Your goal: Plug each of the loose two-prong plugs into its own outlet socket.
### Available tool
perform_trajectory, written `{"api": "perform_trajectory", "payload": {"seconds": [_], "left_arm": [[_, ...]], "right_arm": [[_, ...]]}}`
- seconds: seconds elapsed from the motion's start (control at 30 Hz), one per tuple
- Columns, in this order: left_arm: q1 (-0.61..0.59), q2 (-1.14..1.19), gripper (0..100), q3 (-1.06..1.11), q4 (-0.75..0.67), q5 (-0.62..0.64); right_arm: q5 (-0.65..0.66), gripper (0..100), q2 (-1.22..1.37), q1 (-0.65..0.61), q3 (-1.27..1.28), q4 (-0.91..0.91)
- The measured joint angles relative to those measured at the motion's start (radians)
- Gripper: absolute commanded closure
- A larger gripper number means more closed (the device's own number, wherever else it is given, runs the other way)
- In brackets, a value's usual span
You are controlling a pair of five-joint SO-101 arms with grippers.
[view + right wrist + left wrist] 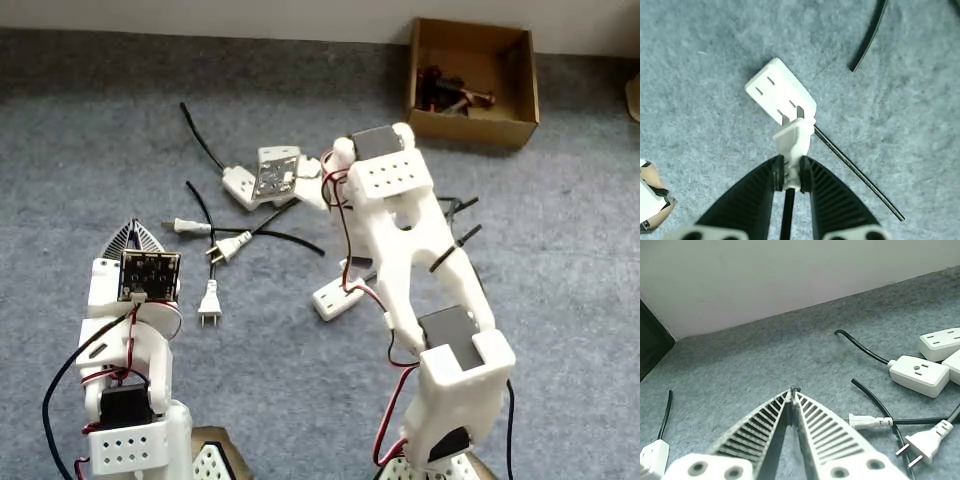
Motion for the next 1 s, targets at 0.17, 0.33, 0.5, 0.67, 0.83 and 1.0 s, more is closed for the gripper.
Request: {"api": "perform_trajectory", "payload": {"seconds": [0.17,0.33,0.5,0.67,0.83,1.0], "left_arm": [[0.000,0.000,99,0.000,0.000,0.000],[0.000,0.000,99,0.000,0.000,0.000],[0.000,0.000,99,0.000,0.000,0.000],[0.000,0.000,99,0.000,0.000,0.000],[0.000,0.000,99,0.000,0.000,0.000],[0.000,0.000,99,0.000,0.000,0.000]], "right_arm": [[0.000,99.3,0.041,0.002,-0.005,-0.002],[0.000,99.3,0.109,0.005,-0.017,0.005],[0.000,99.3,0.109,0.005,-0.018,0.005],[0.000,99.3,0.109,0.005,-0.018,0.012],[0.000,99.3,0.109,0.005,-0.018,0.012],[0.000,99.3,0.109,0.005,-0.018,0.018]]}}
